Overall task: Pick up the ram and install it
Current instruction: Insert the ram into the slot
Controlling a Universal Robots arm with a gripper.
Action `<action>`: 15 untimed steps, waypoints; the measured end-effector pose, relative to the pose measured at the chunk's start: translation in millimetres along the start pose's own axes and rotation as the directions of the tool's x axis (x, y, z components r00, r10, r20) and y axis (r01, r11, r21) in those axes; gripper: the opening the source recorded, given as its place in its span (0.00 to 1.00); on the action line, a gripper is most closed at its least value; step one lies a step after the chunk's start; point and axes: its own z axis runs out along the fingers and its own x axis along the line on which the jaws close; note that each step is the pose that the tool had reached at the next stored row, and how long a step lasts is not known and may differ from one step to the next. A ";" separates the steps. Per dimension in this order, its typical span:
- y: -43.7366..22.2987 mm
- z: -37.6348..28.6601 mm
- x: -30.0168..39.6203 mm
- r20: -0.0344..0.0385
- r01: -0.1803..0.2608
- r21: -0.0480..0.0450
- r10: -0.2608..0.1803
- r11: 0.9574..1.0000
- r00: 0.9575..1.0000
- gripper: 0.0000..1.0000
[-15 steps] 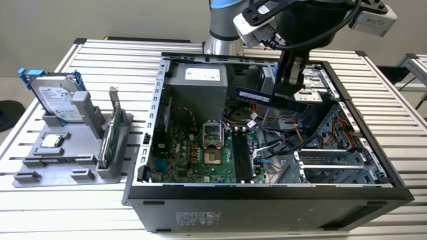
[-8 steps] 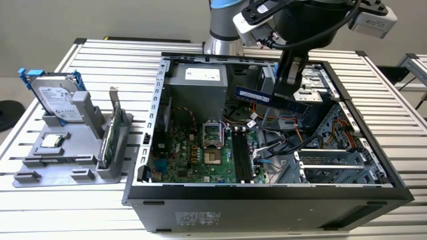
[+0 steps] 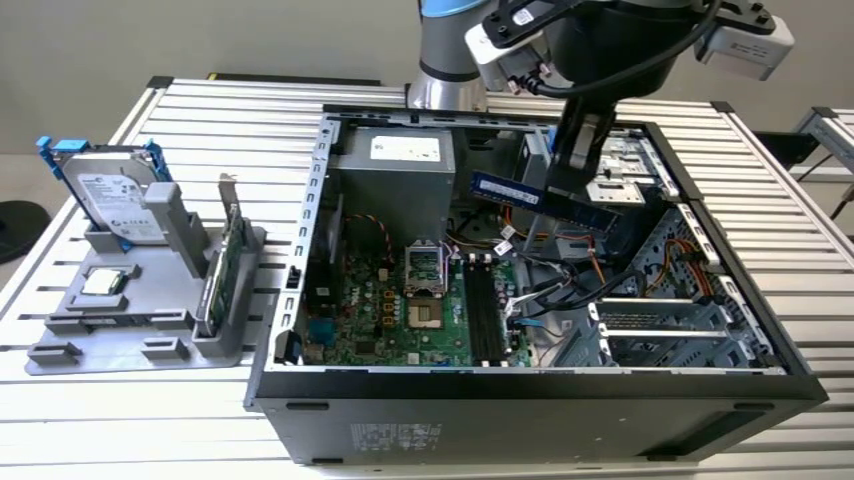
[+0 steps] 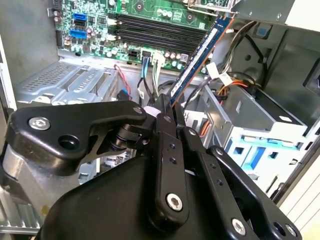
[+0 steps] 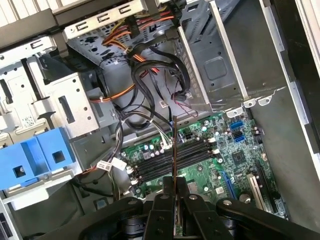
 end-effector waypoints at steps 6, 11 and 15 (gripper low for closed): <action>0.1 0.7 0.0 0.000 -0.036 0.000 0.036 0.999 0.999 0.00; 0.1 1.2 0.1 0.000 -0.069 0.001 0.069 0.998 0.998 0.00; 0.1 1.8 0.1 0.000 -0.095 0.001 0.095 0.996 0.996 0.00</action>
